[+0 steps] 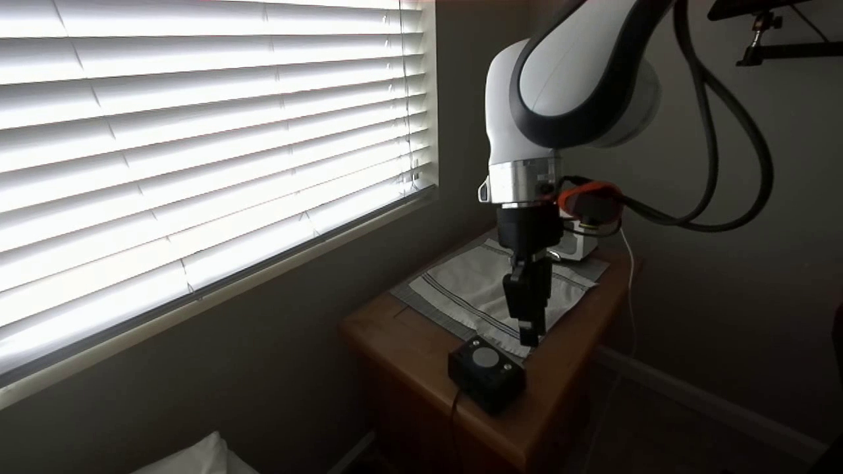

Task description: Press the left button on the alarm clock

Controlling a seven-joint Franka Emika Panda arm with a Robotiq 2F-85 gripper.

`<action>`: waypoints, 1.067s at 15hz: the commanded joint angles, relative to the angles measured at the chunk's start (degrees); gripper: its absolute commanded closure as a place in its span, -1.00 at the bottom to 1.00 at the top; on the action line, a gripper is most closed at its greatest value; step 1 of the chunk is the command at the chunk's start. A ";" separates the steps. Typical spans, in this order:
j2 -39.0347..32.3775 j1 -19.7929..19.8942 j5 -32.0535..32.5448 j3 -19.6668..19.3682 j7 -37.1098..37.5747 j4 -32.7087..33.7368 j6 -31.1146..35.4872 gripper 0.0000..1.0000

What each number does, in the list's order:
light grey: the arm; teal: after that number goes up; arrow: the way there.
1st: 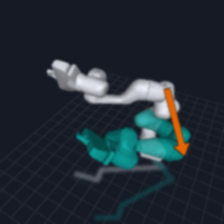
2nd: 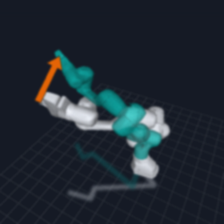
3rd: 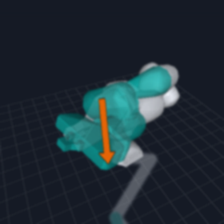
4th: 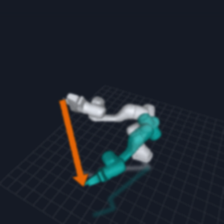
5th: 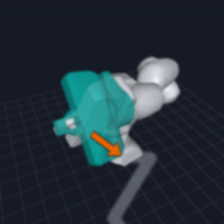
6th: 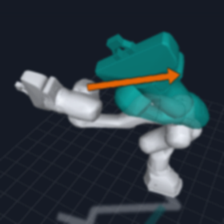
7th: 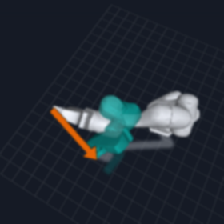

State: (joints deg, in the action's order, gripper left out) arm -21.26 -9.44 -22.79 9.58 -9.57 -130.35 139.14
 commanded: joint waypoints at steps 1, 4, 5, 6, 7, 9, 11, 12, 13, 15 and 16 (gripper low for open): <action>-5.91 2.36 0.38 1.28 -0.43 4.35 1.33 0.80; -8.70 3.44 0.77 1.37 -0.38 6.54 1.05 1.00; -9.51 3.86 0.66 1.55 -0.64 7.18 1.01 1.00; -10.31 4.02 0.92 1.52 -0.43 7.93 0.69 1.00; -11.14 4.29 0.95 1.67 -0.49 8.67 0.41 1.00; -12.63 4.41 1.29 1.69 -0.07 9.88 0.24 1.00; -13.93 4.53 1.53 1.79 0.07 10.96 -0.07 1.00; -14.47 4.60 1.57 1.87 0.09 11.34 -0.13 1.00; -14.97 4.71 1.52 2.01 0.03 11.75 -0.27 1.00; -15.72 4.82 1.69 2.07 0.26 12.35 -0.85 1.00; -15.88 5.07 1.45 2.26 0.08 12.49 -0.97 1.00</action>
State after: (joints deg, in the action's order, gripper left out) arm -35.34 -6.12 -22.39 10.49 -9.61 -120.01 139.72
